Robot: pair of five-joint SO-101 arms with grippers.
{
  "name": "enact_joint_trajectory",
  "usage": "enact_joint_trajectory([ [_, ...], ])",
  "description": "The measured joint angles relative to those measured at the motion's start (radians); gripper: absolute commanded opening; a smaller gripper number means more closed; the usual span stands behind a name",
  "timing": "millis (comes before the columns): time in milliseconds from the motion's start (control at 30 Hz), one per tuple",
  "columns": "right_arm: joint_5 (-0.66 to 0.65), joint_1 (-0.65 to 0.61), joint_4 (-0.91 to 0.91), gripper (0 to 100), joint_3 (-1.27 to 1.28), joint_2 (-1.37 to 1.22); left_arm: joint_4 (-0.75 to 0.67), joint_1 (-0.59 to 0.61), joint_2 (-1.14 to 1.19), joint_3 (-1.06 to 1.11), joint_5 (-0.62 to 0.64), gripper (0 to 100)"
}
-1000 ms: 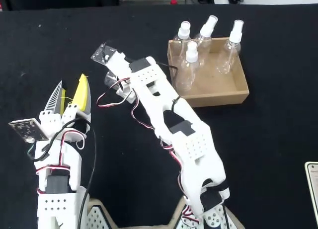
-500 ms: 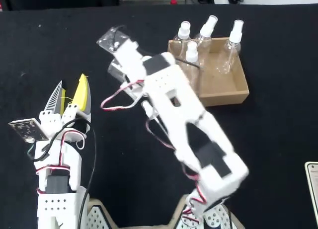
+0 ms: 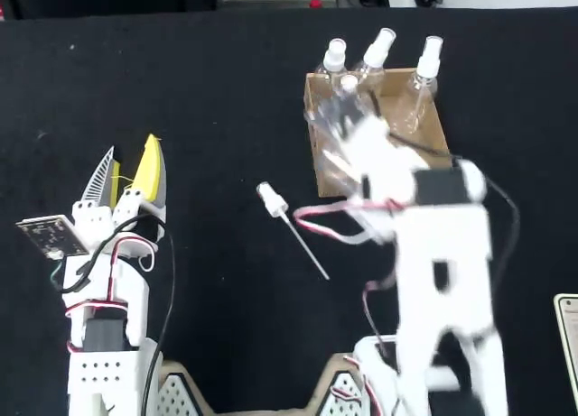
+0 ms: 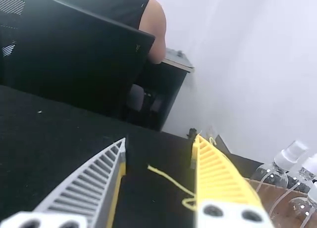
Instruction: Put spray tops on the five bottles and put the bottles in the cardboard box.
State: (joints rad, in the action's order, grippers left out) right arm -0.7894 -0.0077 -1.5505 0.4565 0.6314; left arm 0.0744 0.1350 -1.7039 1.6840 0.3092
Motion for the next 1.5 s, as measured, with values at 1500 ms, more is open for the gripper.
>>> enact_joint_trajectory([
  [1500, -0.977, 0.724, 0.726, 55.9, 0.865, 0.176, 0.000, 0.000, 0.000, 0.000, 0.000, 21],
])
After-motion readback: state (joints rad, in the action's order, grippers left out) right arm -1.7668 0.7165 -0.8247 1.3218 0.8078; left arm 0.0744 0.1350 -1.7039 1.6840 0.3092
